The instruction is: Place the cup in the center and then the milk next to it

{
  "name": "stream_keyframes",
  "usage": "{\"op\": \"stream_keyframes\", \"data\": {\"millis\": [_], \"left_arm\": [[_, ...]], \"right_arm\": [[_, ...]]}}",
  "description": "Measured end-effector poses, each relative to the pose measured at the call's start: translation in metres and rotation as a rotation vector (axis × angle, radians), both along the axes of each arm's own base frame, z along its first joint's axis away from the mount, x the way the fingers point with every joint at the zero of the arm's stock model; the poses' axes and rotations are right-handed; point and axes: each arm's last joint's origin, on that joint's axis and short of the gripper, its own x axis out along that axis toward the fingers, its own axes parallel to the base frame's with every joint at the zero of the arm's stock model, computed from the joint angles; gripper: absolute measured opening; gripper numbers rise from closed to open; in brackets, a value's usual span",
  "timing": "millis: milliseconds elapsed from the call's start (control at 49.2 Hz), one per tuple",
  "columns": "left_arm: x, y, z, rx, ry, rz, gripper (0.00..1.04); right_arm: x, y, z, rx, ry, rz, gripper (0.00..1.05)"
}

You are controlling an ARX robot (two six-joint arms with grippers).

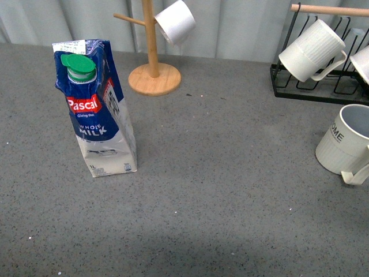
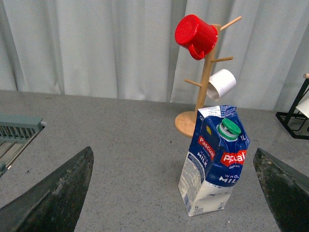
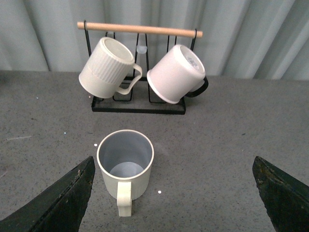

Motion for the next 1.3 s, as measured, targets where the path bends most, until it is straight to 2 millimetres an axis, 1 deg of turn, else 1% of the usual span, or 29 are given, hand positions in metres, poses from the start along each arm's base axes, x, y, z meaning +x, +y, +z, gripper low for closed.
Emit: {"op": "stream_keyframes", "data": {"millis": [41, 102, 224, 305, 407, 468, 671, 895, 976, 1037, 1058, 1220, 1302], "left_arm": [[0.0, 0.0, 0.0, 0.0, 0.0, 0.0, 0.98], [0.0, 0.0, 0.0, 0.0, 0.0, 0.0, 0.98], [0.0, 0.0, 0.0, 0.0, 0.0, 0.0, 0.98], [0.0, 0.0, 0.0, 0.0, 0.0, 0.0, 0.98], [0.0, 0.0, 0.0, 0.0, 0.0, 0.0, 0.98], [0.0, 0.0, 0.0, 0.0, 0.0, 0.0, 0.98], [0.0, 0.0, 0.0, 0.0, 0.0, 0.0, 0.98], [0.0, 0.0, 0.0, 0.0, 0.0, 0.0, 0.98], [0.0, 0.0, 0.0, 0.0, 0.0, 0.0, 0.98], [0.0, 0.0, 0.0, 0.0, 0.0, 0.0, 0.98], [0.0, 0.0, 0.0, 0.0, 0.0, 0.0, 0.98], [0.0, 0.0, 0.0, 0.0, 0.0, 0.0, 0.98], [0.0, 0.0, 0.0, 0.0, 0.0, 0.0, 0.98]], "right_arm": [[0.016, -0.003, -0.004, 0.017, 0.051, -0.002, 0.95], [0.028, -0.006, -0.008, 0.035, 0.097, -0.007, 0.95], [0.069, -0.015, -0.029, 0.099, 0.269, -0.017, 0.95], [0.089, -0.018, -0.041, 0.139, 0.36, -0.014, 0.95], [0.11, -0.022, -0.055, 0.16, 0.427, -0.021, 0.95], [0.12, -0.024, -0.062, 0.163, 0.458, -0.037, 0.95], [0.143, -0.03, -0.073, 0.212, 0.507, -0.084, 0.95], [0.155, -0.032, -0.085, 0.282, 0.555, -0.129, 0.95], [0.157, -0.033, -0.087, 0.292, 0.56, -0.14, 0.85], [0.158, -0.033, -0.088, 0.289, 0.57, -0.155, 0.74], [0.158, -0.033, -0.088, 0.292, 0.577, -0.16, 0.69], [0.161, -0.033, -0.089, 0.313, 0.593, -0.168, 0.4], [0.162, -0.033, -0.088, 0.317, 0.593, -0.169, 0.3]]}}
